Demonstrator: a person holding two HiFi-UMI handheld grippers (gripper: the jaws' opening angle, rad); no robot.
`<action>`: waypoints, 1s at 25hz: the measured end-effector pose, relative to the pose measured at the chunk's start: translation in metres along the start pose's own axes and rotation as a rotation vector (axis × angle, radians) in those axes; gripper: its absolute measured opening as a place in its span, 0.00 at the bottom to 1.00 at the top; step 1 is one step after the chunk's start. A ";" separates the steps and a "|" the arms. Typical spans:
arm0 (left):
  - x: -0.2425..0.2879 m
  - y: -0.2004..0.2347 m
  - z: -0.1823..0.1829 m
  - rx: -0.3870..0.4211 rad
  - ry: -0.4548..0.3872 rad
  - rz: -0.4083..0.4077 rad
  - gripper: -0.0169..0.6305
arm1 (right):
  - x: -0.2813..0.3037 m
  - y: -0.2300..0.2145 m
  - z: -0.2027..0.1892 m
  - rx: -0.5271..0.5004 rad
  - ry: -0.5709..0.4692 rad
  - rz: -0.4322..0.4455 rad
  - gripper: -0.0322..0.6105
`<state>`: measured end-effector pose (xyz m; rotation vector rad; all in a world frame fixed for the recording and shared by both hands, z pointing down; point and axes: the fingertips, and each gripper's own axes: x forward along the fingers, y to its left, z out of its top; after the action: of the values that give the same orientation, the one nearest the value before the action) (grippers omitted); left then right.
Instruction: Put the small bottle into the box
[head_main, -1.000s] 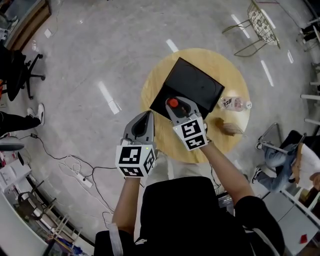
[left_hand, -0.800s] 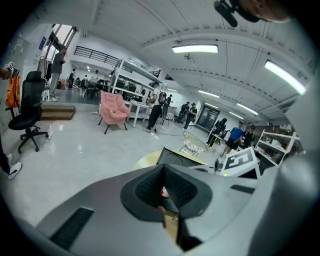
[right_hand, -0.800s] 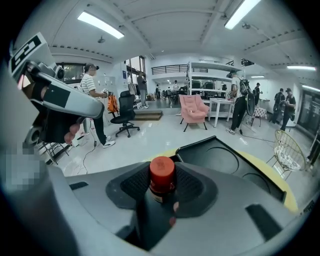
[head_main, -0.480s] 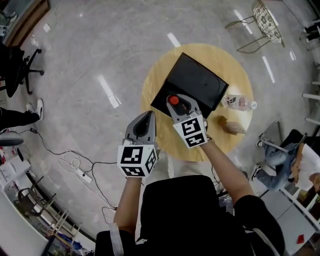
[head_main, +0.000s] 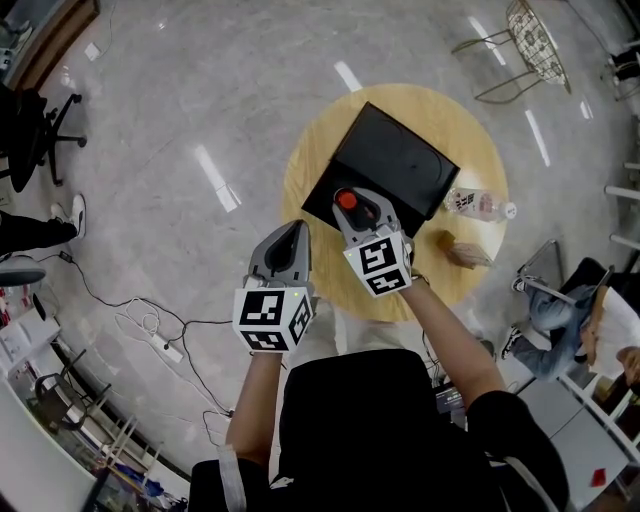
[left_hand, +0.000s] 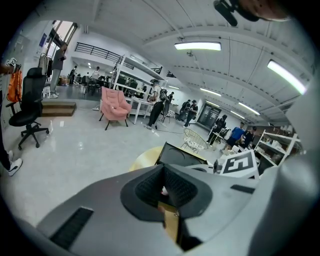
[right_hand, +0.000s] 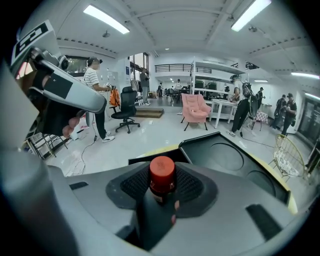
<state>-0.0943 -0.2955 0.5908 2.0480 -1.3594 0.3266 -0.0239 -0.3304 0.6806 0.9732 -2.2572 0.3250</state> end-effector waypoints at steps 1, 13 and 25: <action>0.000 0.000 0.000 0.000 0.001 0.000 0.04 | 0.000 0.000 0.000 -0.009 0.002 -0.003 0.26; 0.010 0.001 0.001 -0.006 0.004 -0.007 0.04 | 0.000 0.005 -0.001 -0.036 -0.007 -0.008 0.26; 0.013 -0.008 0.015 0.006 -0.014 -0.023 0.04 | -0.014 0.003 0.013 0.055 -0.064 0.068 0.35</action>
<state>-0.0839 -0.3131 0.5834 2.0730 -1.3440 0.3075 -0.0248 -0.3261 0.6616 0.9488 -2.3547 0.3932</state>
